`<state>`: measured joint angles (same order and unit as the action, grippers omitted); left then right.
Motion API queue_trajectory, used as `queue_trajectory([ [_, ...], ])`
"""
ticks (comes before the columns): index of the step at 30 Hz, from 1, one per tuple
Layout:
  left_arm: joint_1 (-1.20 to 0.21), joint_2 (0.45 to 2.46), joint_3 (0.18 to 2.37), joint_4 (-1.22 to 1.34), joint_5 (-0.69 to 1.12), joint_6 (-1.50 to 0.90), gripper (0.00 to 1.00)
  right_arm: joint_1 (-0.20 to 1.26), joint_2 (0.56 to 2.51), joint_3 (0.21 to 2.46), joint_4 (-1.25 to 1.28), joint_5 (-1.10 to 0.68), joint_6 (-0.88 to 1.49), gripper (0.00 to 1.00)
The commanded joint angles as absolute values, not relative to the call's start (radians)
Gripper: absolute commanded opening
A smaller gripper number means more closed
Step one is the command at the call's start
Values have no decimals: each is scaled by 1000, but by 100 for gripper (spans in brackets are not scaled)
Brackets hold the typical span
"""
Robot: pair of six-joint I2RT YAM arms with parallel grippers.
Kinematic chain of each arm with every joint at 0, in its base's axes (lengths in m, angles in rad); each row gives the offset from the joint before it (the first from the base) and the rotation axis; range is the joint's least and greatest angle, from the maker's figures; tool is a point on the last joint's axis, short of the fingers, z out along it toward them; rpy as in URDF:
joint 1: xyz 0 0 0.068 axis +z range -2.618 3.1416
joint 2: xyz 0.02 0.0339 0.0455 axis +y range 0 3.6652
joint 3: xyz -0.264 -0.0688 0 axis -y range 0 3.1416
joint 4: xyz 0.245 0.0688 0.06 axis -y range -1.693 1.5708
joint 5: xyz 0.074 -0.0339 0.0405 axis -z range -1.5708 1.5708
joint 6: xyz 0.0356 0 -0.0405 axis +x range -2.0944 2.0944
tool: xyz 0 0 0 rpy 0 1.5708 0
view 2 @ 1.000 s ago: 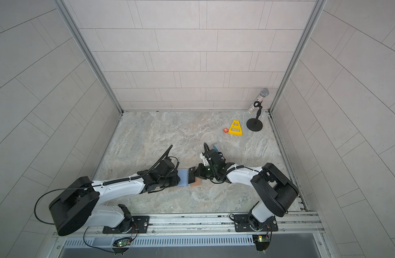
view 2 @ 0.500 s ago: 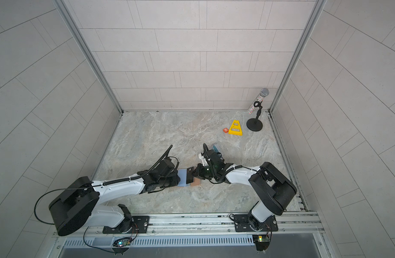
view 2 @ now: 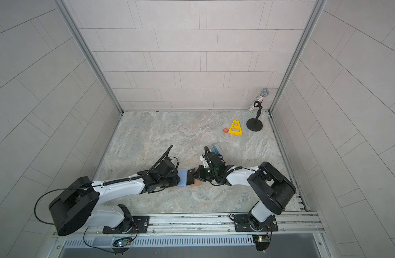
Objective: Insert credit cards into a card holder
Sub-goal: Insert the credit card into the card slot.
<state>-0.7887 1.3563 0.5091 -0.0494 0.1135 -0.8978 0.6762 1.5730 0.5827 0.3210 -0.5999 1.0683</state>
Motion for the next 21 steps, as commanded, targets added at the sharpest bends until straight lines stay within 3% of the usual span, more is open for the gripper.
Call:
queue_trajectory([
  [1, -794, 1365, 482, -83, 93, -893, 27, 684, 1596, 572, 348, -595, 1100, 0],
  [21, -796, 1365, 472, -78, 91, -891, 27, 692, 1637, 559, 393, -596, 1128, 0],
])
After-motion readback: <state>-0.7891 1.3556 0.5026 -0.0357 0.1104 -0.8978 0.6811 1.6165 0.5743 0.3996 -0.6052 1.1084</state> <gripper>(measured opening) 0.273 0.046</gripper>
